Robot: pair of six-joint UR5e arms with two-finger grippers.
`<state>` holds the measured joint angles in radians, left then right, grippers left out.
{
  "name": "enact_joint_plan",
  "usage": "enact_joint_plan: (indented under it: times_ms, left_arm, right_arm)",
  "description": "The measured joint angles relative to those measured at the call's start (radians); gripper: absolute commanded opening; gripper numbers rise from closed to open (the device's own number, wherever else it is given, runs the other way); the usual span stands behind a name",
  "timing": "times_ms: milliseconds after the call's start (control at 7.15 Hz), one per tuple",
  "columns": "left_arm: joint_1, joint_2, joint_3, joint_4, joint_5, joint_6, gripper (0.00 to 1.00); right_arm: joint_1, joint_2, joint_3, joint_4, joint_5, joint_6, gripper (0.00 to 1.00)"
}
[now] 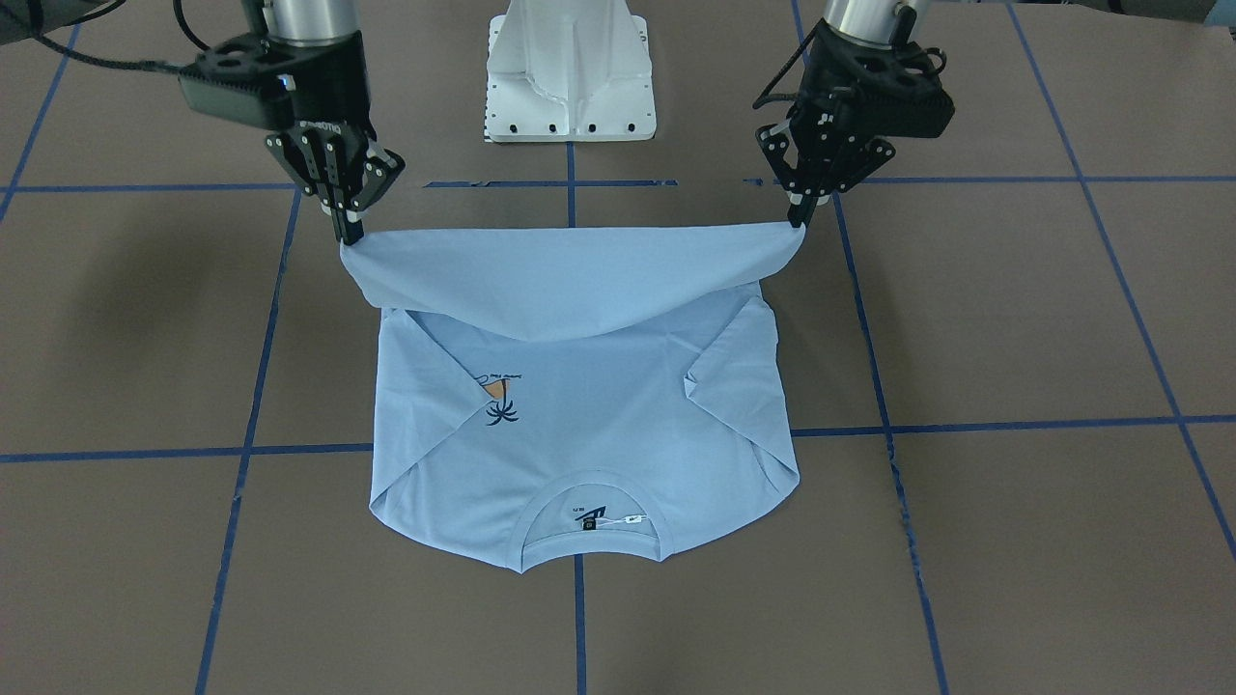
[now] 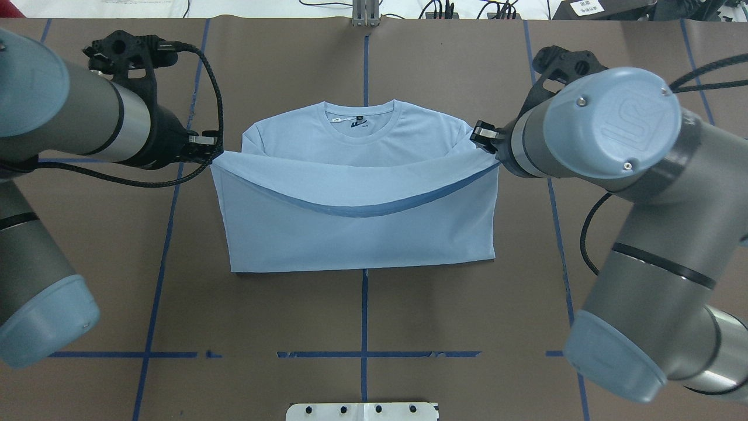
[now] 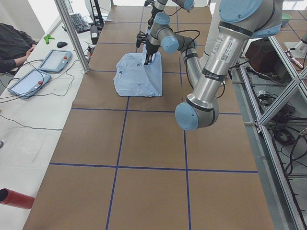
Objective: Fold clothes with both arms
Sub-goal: 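Lift the hem with both grippers and fold it toward the collar, then lay the hem down near the collar and open both grippers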
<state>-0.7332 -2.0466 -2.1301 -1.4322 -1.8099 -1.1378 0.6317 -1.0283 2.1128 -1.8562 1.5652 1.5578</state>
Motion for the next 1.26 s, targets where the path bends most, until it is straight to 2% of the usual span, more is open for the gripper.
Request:
enact_joint_plan:
  times_ms: [140, 699, 979, 1259]
  left_arm:
    - [-0.006, -0.017, 0.099, -0.067, 0.021, 0.004, 0.00]
    - [-0.014, -0.103, 0.524, -0.397, 0.078, 0.007, 0.00]
    - [-0.015, -0.124, 0.632, -0.472, 0.092, 0.011, 0.00]
    - [-0.021, -0.139, 0.666, -0.485, 0.096, 0.029, 0.00]
  right_arm:
    - [0.025, 0.015, -0.119, 0.110, 0.002, -0.015, 0.00]
    - [0.067, 0.117, -0.539, 0.366, -0.003, -0.075, 0.00]
    - [0.068, 0.126, -0.648, 0.444, -0.007, -0.080, 0.00]
    - [0.076, 0.128, -0.675, 0.463, -0.007, -0.105, 0.00]
